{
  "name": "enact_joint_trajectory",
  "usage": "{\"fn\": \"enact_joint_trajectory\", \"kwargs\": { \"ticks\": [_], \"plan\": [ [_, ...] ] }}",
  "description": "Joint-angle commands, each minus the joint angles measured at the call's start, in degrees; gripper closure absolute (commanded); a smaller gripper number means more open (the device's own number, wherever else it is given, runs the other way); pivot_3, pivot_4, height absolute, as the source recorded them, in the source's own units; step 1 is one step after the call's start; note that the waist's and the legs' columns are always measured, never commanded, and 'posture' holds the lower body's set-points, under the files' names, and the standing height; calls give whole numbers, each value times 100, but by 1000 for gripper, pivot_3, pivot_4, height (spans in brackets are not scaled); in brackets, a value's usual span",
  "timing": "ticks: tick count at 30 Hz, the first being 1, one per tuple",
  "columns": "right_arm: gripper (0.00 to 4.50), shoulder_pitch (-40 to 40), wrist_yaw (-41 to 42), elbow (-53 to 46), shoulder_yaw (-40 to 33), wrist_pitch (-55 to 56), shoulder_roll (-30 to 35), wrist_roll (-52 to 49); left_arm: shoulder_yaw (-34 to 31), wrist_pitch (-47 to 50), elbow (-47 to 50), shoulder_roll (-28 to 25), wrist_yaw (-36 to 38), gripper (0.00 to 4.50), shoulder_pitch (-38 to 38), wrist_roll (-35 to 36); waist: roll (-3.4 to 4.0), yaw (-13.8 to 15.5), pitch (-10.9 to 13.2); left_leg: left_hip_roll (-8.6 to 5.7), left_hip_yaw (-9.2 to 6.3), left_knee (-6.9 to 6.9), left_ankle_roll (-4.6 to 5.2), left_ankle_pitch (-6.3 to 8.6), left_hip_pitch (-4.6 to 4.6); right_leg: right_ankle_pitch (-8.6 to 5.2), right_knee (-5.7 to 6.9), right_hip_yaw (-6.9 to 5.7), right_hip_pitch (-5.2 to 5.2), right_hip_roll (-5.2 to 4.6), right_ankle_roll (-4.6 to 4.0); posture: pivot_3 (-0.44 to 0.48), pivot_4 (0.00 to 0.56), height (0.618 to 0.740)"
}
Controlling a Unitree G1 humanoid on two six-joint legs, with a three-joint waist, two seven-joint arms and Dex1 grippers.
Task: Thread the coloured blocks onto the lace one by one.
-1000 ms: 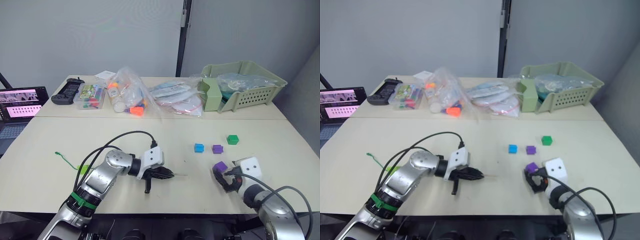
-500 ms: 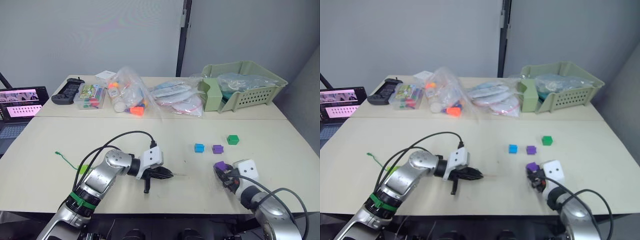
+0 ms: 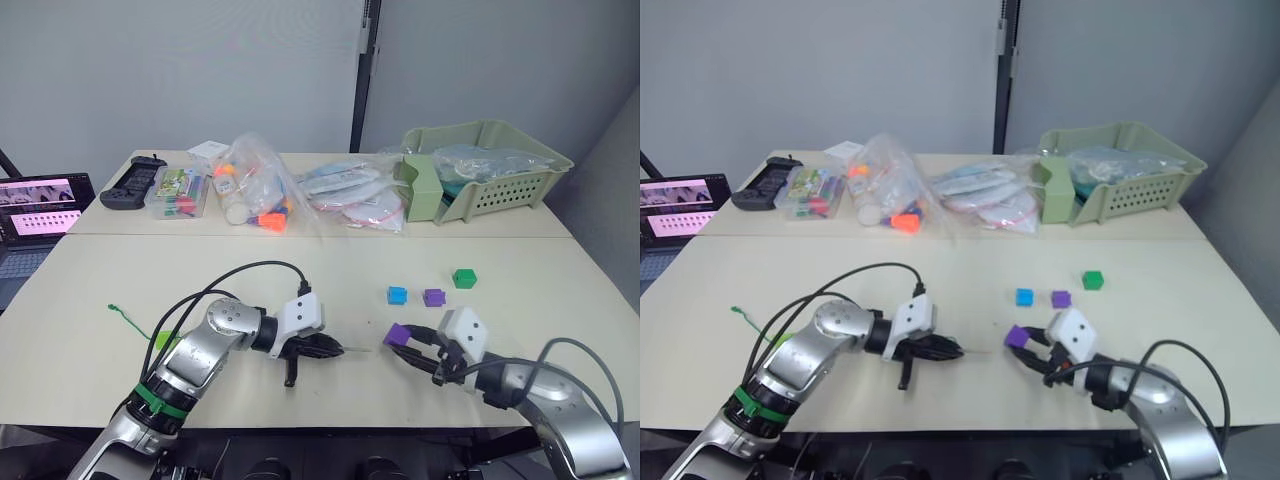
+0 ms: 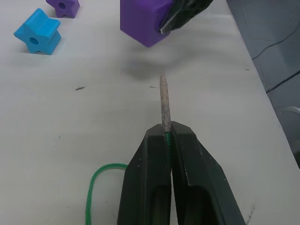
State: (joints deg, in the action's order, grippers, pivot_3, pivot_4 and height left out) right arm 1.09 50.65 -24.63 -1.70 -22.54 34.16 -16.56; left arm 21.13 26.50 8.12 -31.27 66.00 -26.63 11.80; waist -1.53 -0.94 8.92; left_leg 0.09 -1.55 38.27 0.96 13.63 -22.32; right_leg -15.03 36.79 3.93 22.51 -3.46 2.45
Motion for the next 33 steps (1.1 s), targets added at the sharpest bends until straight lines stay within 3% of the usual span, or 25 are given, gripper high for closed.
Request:
{"fn": "enact_joint_trajectory", "kwargs": {
  "ticks": [1,15,20,29,33],
  "plan": [
    [3355,-142,345,199,181,336,192,-34,-162,136,403,-148,60,4500,73,211,0,14,1,0,0,0,0,0,0,0,0,0,0,-1,0,0,150,740],
    [3355,438,36,413,251,543,11,-67,-287,547,928,-628,13,4500,301,479,0,20,12,11,-1,-3,1,1,-4,0,-3,0,2,-4,0,0,150,740],
    [3355,492,519,591,118,961,180,-267,-272,568,947,-698,49,4500,250,525,2,17,18,12,1,-3,0,1,-1,0,-2,1,2,-2,1,0,150,740],
    [3355,-380,1445,326,-138,741,609,-1318,-246,642,948,-726,143,4500,219,582,5,8,38,11,-1,-3,1,1,-1,0,-2,0,2,0,0,0,150,740],
    [3355,-664,1625,346,-94,772,789,-1339,-251,693,1003,-736,131,4500,246,605,5,18,43,14,-2,-3,1,1,-2,0,-2,0,2,0,0,0,150,740]
  ]
}}
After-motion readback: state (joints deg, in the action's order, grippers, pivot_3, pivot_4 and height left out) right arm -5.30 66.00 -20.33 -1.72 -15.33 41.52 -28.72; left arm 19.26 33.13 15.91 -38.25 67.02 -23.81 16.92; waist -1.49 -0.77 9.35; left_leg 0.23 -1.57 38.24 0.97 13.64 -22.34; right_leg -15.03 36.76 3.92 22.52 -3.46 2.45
